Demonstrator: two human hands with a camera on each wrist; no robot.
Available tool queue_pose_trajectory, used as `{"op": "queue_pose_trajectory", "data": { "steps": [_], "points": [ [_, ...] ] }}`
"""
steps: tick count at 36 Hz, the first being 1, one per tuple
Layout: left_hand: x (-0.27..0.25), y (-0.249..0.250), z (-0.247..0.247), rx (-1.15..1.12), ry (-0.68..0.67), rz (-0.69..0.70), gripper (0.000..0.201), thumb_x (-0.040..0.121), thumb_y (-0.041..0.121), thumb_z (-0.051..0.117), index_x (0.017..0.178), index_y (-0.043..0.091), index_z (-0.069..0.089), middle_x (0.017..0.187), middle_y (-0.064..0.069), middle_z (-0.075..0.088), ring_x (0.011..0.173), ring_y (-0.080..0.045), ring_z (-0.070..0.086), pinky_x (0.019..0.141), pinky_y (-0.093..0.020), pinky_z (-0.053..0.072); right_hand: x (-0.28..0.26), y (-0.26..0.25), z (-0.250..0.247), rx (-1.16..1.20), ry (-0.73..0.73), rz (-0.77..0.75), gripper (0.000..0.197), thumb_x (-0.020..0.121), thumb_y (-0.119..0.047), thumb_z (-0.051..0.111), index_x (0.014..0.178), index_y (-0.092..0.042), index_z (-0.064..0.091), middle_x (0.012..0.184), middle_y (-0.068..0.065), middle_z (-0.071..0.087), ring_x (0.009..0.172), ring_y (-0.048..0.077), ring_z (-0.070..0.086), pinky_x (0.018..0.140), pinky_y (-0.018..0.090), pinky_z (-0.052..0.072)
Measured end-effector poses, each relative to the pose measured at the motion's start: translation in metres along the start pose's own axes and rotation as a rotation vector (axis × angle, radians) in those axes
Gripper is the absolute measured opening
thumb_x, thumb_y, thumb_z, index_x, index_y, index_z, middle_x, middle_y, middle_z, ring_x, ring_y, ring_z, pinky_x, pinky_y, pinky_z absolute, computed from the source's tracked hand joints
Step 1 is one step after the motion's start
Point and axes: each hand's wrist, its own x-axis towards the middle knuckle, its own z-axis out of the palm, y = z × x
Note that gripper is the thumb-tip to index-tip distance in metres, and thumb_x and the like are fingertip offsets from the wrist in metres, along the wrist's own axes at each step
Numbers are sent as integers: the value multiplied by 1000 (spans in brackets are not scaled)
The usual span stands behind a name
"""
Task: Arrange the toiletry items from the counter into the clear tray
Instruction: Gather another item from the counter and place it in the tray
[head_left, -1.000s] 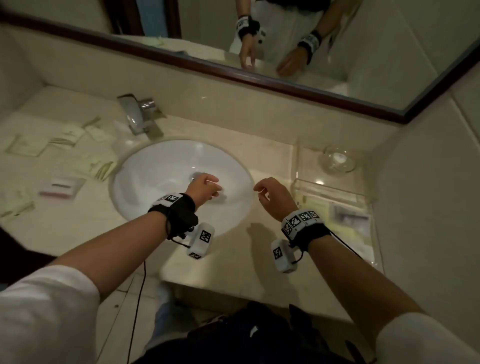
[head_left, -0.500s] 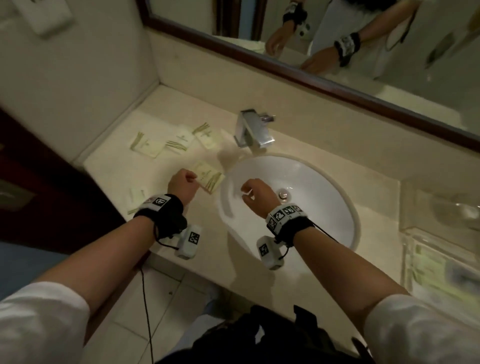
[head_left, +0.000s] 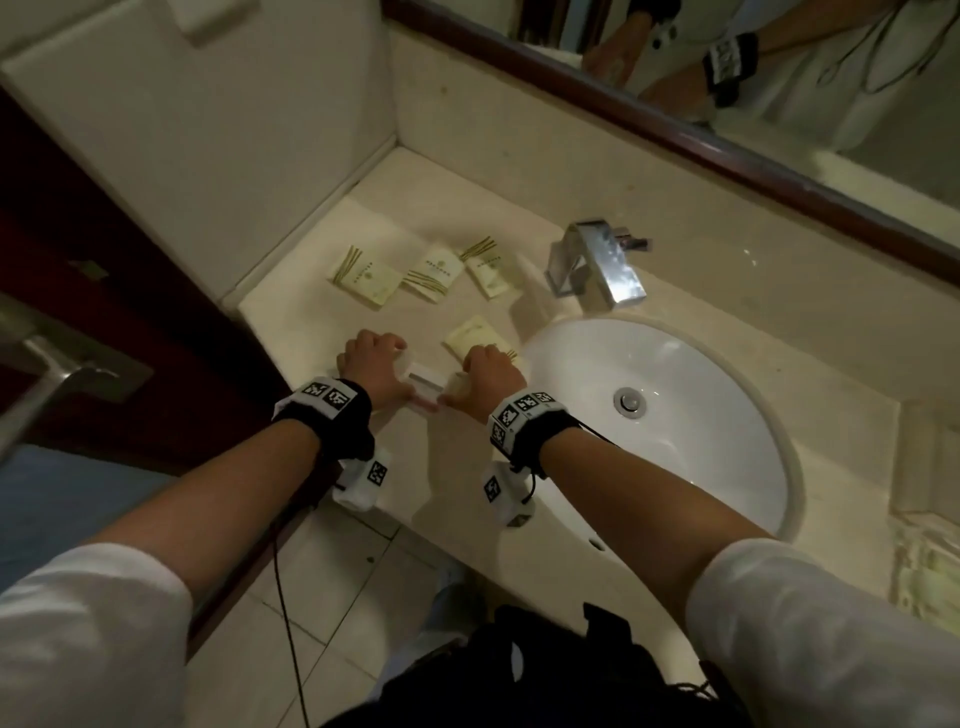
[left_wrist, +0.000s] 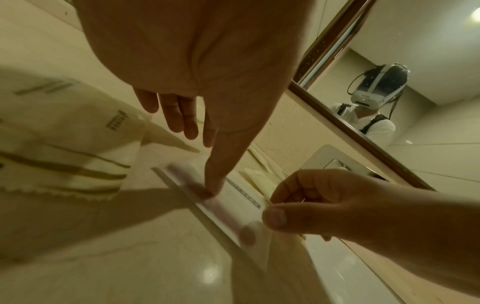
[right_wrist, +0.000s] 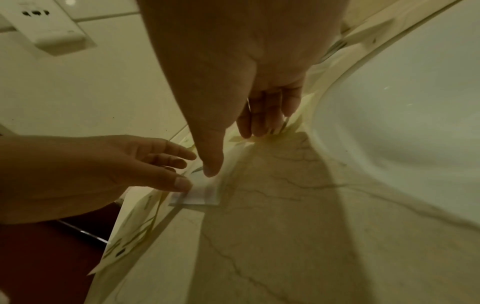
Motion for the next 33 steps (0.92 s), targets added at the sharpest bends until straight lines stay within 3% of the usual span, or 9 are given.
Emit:
{"op": "queue_pose_trajectory", "data": {
  "steps": [5,9,12,14,18,22,27,30,33],
  "points": [
    [3,0,-1,57,-52,41,90,54,53,82,130,25,43,133,-10,36,124,-32,35,103,-42,30,7,-13,5,-39,8,-5,77,68,-53,74,121,-6,47,121,13,48,111,30,46,93,38,42],
    [6,-1,-2,70,-55,70,68,63,42,80,118,20,48,129,-10,37,119,-32,35,98,-38,30,9,-18,10,-49,10,-21,76,67,-57,72,117,-5,49,119,14,48,111,31,45,93,38,41],
    [6,0,-3,77,-67,101,62,62,44,80,109,17,50,119,-9,42,113,-31,39,91,-38,32,9,-19,13,-56,26,-55,70,69,-62,68,107,-5,56,112,14,49,105,29,45,90,39,41],
    [6,0,-3,57,-78,123,55,62,46,80,97,15,49,103,-7,47,102,-28,45,81,-36,34,8,-21,15,-47,28,-66,64,71,-62,66,100,-6,59,106,13,50,100,29,46,85,38,42],
    [3,-5,-4,-158,-156,239,37,80,29,70,78,12,37,72,-3,41,73,-22,43,57,-31,25,6,-21,12,44,-27,-79,40,80,-44,65,91,-6,60,96,14,56,92,27,51,72,33,38],
    [2,-6,-16,-219,-158,331,40,84,25,67,66,18,32,63,2,35,65,-19,36,55,-29,23,1,-13,6,204,-46,-68,27,80,-28,68,94,-6,61,91,15,65,88,29,60,69,30,40],
    [-3,4,-25,-398,-209,319,43,82,23,70,61,20,33,60,3,37,57,-12,34,55,-28,25,-13,4,-13,381,-1,-93,18,82,-27,69,89,-15,59,82,4,56,76,17,49,57,17,31],
    [-8,14,-24,-576,-262,287,35,83,17,69,62,22,42,60,6,46,56,-7,44,56,-23,32,-19,16,-24,474,-19,-56,20,82,-29,69,89,-12,60,81,3,56,75,18,52,64,26,40],
    [-15,28,-20,-739,-336,253,24,85,13,67,67,18,51,71,-1,59,66,-9,55,64,-21,42,-29,30,-33,760,-75,38,16,81,-17,72,83,-15,57,86,11,61,79,26,61,74,42,55]
  ]
}}
